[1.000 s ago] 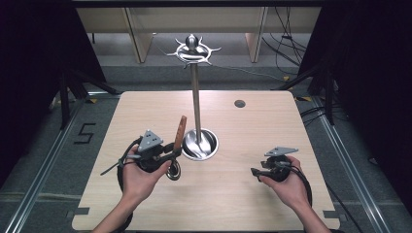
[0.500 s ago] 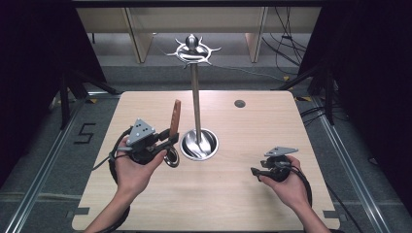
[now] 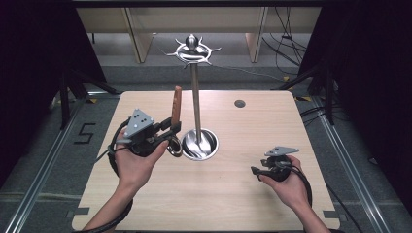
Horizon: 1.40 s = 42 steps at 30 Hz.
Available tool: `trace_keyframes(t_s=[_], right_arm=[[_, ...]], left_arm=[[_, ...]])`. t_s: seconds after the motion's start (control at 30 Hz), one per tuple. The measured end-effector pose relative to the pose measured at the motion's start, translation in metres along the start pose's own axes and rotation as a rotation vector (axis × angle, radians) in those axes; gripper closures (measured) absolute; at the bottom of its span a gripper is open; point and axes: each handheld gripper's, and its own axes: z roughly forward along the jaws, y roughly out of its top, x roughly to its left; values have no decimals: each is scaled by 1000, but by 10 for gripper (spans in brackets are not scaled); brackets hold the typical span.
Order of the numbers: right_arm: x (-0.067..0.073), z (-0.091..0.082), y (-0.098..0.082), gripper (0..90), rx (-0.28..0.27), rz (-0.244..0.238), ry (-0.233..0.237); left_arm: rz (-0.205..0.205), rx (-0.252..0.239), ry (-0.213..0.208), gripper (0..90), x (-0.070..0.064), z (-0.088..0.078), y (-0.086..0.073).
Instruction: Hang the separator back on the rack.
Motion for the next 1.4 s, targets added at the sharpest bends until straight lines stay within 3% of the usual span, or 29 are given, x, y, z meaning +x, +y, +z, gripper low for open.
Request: trace_keyframes(t_s=[0.07,0.17,0.23,0.63,0.7,1.4], right_arm=[[0,-1,0,492,-3,8,-4],[4,-2,0,492,9,56,0],[2,-1,0,492,-3,25,-4],[2,-2,1,492,-2,33,-4],[5,-3,1,491,-3,59,-3],[4,-3,1,488,-15,61,-7]], left_arm=[[-1,-8,1,681,-1,0,3],[6,-16,1,681,-3,0,7],[10,-21,1,681,-4,0,9],[7,-49,0,681,-7,5,16],[9,-54,-1,681,-8,5,17],[10,-82,15,681,-9,7,30]])
